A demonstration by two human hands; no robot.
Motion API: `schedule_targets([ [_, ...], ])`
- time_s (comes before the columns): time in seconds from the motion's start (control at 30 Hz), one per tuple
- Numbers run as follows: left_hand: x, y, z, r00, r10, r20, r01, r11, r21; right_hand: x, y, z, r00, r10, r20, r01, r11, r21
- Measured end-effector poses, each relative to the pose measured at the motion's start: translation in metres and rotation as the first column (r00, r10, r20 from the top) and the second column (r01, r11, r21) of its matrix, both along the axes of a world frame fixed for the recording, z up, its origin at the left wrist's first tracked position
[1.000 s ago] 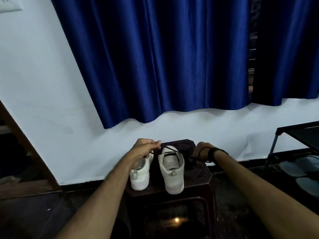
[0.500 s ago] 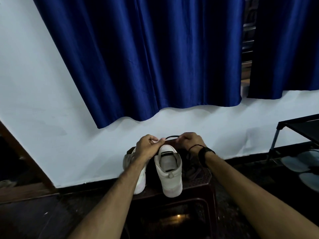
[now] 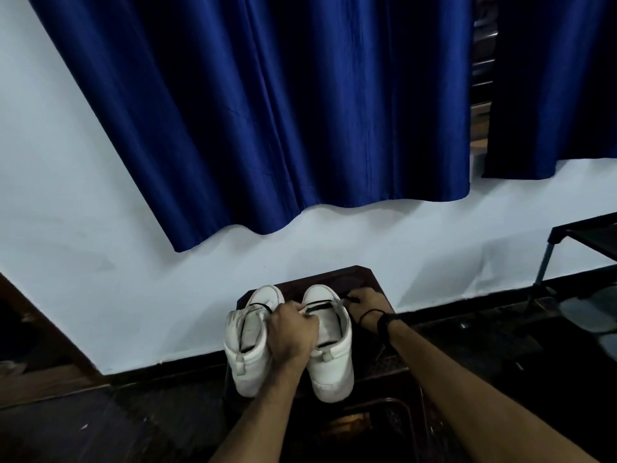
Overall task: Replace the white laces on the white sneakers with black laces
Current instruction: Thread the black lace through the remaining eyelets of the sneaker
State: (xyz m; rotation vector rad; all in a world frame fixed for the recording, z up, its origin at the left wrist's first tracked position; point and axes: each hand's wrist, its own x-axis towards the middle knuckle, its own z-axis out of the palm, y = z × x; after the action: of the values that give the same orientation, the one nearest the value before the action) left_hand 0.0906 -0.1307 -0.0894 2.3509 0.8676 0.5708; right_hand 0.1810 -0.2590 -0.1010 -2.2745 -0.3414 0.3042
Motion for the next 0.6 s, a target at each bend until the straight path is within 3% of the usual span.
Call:
schedule_targets([
  [0.2, -0.003, -0.005, -0.002, 0.993, 0.077, 0.093, -0.072, 0.996, -0.052, 0.0, -0.01, -0.002, 0.996, 0.047, -0.073, -0.044, 0.998, 0.041],
  [0.3, -0.005, -0.007, -0.008, 0.981, 0.026, 0.191, -0.038, 0.997, 0.06, -0.002, -0.005, 0.003, 0.993, 0.061, -0.1, -0.054, 0.996, 0.07],
  [0.47, -0.015, -0.015, -0.017, 0.947, 0.042, 0.317, -0.102, 0.98, 0.172, -0.019, -0.008, 0.016, 0.993, 0.047, 0.105, -0.053, 0.997, 0.055],
  [0.6, -0.023, -0.022, -0.014, 0.931, 0.056, 0.359, -0.13, 0.974, 0.185, -0.036, -0.012, 0.013, 0.979, 0.041, 0.202, -0.074, 0.985, 0.158],
])
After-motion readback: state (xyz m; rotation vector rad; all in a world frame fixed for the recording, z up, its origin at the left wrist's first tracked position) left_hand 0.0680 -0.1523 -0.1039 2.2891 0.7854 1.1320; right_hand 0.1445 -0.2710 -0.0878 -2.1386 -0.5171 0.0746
